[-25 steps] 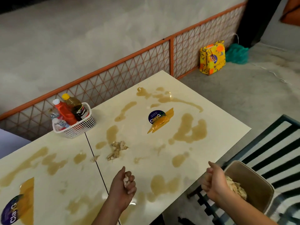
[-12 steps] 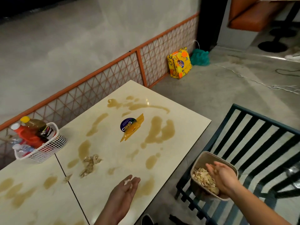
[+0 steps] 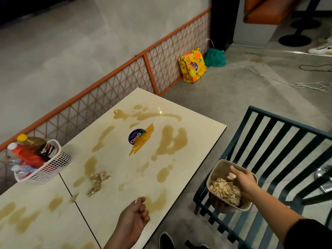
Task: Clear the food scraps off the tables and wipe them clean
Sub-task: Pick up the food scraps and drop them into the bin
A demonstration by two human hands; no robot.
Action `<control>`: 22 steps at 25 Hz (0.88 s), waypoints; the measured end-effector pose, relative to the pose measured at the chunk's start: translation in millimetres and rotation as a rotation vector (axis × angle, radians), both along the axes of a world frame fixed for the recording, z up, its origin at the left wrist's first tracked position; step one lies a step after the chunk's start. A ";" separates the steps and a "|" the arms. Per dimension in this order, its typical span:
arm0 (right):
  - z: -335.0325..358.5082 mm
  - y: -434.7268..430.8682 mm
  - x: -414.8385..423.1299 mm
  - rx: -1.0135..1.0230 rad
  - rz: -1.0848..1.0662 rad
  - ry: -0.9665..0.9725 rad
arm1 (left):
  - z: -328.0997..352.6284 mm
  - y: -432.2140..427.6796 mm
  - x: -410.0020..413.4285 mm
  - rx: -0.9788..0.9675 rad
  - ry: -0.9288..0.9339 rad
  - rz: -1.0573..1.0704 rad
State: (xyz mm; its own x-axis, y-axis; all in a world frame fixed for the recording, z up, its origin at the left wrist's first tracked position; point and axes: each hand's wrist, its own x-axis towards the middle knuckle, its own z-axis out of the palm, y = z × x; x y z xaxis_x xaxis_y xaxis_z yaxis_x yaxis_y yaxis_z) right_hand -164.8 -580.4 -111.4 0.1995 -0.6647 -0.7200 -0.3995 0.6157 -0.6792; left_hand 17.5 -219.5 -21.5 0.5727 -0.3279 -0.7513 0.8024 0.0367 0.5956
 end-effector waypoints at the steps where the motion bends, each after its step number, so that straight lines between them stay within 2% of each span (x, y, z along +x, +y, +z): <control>1: -6.2 4.2 -0.4 -0.062 0.024 0.081 | 2.3 -0.9 -2.7 0.008 -0.001 -0.023; 3: 12.5 30.6 3.7 -0.143 0.103 0.147 | 7.4 -5.0 -9.9 0.029 -0.020 -0.058; 5: 39.9 64.0 11.2 -0.128 0.202 0.073 | 10.5 -12.5 -18.2 0.058 -0.075 -0.100; 7: 59.3 96.6 22.9 0.033 0.335 -0.084 | 16.5 -24.3 -29.1 0.142 -0.246 -0.198; 10: 79.6 138.1 36.9 0.339 0.514 -0.350 | 22.7 -42.7 -48.0 0.302 -0.657 -0.446; 12: 92.4 157.8 41.3 0.489 0.539 -0.501 | 27.6 -54.0 -58.0 0.337 -0.855 -0.568; 14: 104.1 168.2 41.7 0.577 0.494 -0.674 | 28.0 -61.9 -65.0 0.344 -0.931 -0.677; 17: 100.5 170.4 36.0 0.548 0.415 -0.779 | 21.2 -63.6 -69.3 0.379 -1.046 -0.845; 22: 91.8 163.2 18.5 0.375 0.471 -0.666 | 18.1 -64.9 -73.1 0.353 -1.105 -1.083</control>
